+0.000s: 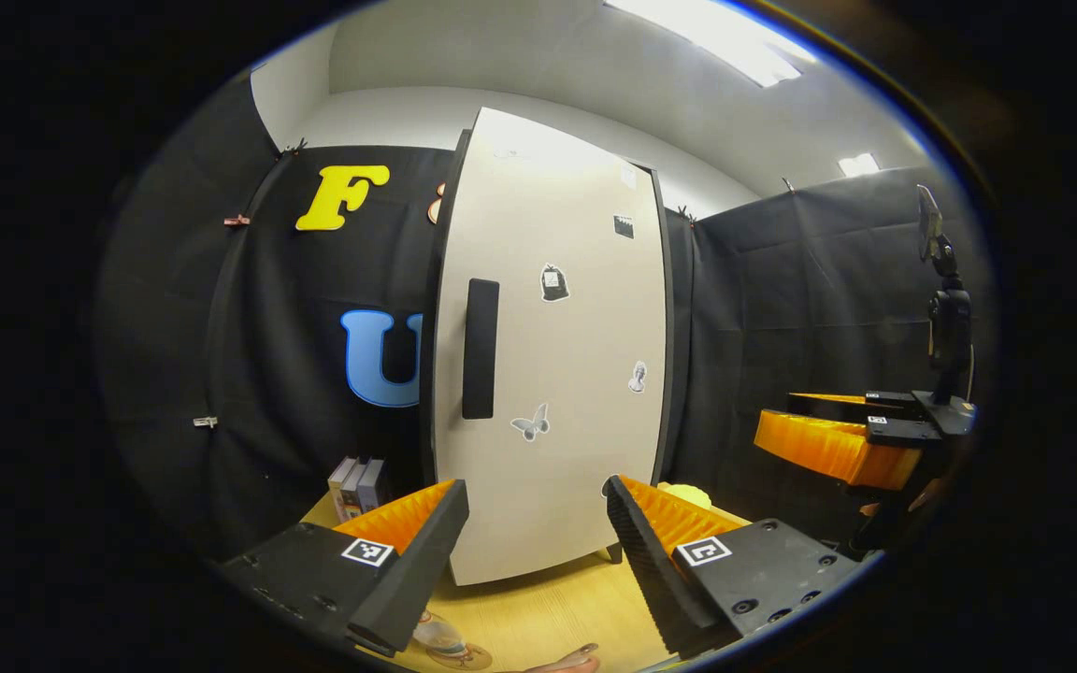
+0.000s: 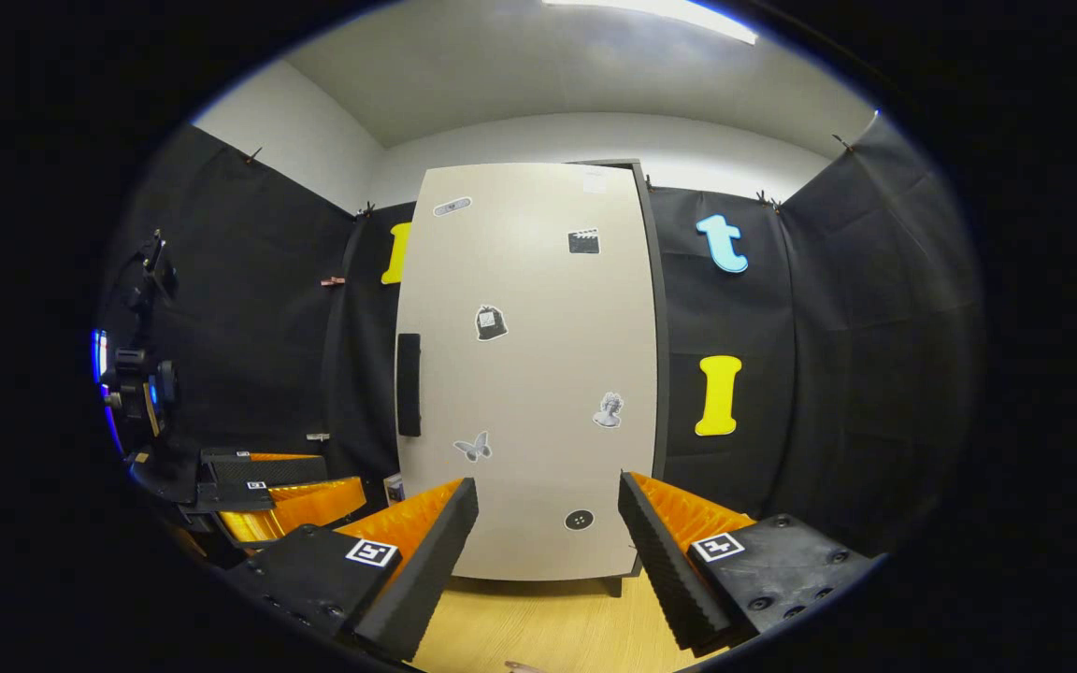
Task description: Open the cabinet door with the right hand, grasp the bottle in the cabinet with the left hand and place it on the coaster, then close the cabinet door with the right hand.
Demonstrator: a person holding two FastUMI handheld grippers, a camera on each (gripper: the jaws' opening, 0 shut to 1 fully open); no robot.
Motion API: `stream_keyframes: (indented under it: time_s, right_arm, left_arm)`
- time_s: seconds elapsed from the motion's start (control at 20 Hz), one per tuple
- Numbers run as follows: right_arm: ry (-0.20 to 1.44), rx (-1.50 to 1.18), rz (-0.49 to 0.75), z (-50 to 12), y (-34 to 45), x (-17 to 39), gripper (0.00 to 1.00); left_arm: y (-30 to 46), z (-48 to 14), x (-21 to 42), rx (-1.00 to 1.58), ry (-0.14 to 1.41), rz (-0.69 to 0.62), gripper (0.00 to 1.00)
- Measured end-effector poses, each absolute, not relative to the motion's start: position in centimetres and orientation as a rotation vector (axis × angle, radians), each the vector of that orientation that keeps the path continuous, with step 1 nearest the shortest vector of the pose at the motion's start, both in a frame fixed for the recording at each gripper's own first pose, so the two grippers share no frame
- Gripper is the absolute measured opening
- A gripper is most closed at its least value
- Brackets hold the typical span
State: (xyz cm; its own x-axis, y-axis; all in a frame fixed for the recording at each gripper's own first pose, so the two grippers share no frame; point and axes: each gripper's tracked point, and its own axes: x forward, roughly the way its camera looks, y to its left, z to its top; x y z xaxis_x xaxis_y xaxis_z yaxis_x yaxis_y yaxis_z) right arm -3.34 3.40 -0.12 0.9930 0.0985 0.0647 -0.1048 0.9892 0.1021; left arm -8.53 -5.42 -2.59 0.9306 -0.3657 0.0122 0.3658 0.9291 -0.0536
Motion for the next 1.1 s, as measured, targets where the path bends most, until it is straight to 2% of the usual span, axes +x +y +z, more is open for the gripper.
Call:
stream_keyframes:
  time_s: [0.7,1.1]
  right_arm:
    - [-0.02,0.103,0.098,-1.0,3.2,-2.1,0.98]
    - [-0.04,0.103,0.055,-0.7,1.9,-2.0,0.98]
  left_arm:
    - [-5.8,-2.5,-7.8,-0.046,-0.007,-0.387,0.94]
    - [-6.0,-2.9,-7.7,-0.039,-0.004,-0.391,0.94]
